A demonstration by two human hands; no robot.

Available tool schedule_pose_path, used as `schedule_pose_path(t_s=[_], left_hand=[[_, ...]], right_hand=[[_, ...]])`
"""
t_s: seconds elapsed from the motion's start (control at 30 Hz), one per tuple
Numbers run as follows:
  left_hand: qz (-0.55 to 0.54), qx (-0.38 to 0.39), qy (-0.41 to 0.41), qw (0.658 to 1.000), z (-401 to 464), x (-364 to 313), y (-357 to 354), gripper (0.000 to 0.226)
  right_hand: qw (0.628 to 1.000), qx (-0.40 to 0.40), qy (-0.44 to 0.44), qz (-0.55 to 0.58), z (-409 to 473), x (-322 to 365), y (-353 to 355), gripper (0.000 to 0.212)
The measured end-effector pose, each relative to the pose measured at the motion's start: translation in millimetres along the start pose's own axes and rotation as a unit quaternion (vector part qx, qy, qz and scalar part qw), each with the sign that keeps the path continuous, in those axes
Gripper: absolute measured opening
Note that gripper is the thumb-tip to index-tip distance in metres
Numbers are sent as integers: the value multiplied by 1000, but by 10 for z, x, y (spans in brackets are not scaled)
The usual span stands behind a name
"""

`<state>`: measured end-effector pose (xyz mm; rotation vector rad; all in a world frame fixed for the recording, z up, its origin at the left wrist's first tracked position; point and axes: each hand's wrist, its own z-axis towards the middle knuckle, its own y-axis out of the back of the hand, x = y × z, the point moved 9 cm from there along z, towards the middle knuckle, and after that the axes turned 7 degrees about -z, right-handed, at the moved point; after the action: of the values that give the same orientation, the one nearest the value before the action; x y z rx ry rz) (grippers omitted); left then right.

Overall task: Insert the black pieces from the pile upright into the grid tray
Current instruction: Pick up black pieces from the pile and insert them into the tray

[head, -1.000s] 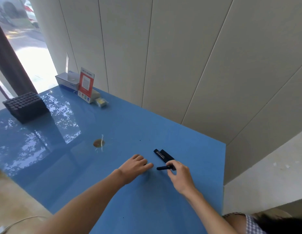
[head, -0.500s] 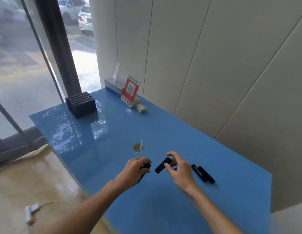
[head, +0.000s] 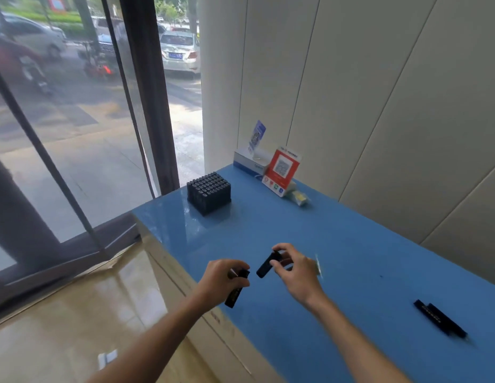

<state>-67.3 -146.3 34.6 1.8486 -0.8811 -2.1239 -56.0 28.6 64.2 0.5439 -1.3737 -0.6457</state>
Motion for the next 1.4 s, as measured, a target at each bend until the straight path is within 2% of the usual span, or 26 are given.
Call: schedule_pose_path(t_s=[0.33,0.63,0.73,0.9,1.17,1.4], left_hand=[[-17,-69,-24,997,222,501,939,21],[25,-81,-50,995,1045,965,1608,17],[34,-72,-53,995,1358,1118,1723,20],[37,-53,-73,995,1752,1314,1794,24],[32,-14,-100,994,2177,1494,1910,30],[2,37,-213,976,2467,1483,1987,27]], right_hand=[[999,-10,22,22,575,601,-600,20],[999,-32,27,23,1530,731,-1116,26],[998,-48,20,24,1784,718,-1233,31],[996,-85,8,-4,2026,667,-1405,22],[987,-150,17,-56,2234,755,-1609,21],[970,-200,-3,-137,2373,883,-1788,26]])
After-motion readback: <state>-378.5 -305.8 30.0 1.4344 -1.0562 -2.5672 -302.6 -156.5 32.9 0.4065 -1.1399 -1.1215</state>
